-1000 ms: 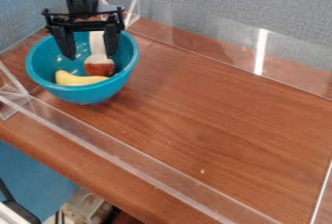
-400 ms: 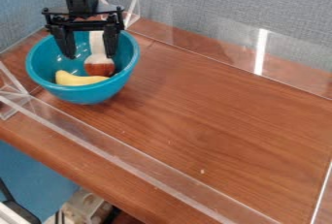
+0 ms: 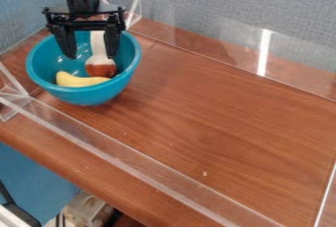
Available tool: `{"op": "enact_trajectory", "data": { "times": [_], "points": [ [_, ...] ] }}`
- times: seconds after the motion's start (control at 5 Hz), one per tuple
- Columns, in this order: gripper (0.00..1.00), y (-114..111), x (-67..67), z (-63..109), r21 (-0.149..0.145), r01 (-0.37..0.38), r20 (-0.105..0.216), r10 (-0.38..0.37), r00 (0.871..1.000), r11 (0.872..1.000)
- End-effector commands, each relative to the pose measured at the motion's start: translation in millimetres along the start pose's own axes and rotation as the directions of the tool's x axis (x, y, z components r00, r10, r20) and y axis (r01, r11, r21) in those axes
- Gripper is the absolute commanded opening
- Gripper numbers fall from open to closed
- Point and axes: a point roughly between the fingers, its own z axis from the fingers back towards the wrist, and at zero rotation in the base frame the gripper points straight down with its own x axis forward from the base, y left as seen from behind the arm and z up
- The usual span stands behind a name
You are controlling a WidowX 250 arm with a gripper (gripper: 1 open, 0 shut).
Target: Remove the mushroom from the blue bowl and put it on the table
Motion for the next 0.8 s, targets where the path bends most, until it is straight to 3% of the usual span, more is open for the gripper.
{"op": "enact_trajectory", "data": {
  "times": [0.0,0.6],
  "points": [
    [1.00,8,6.3,25.3,0.003,-0.020,0.092,0.020,0.996,1.000],
    [1.00,12,10.1,12.2,0.019,-0.034,0.086,0.032,0.996,0.999]
  ]
}}
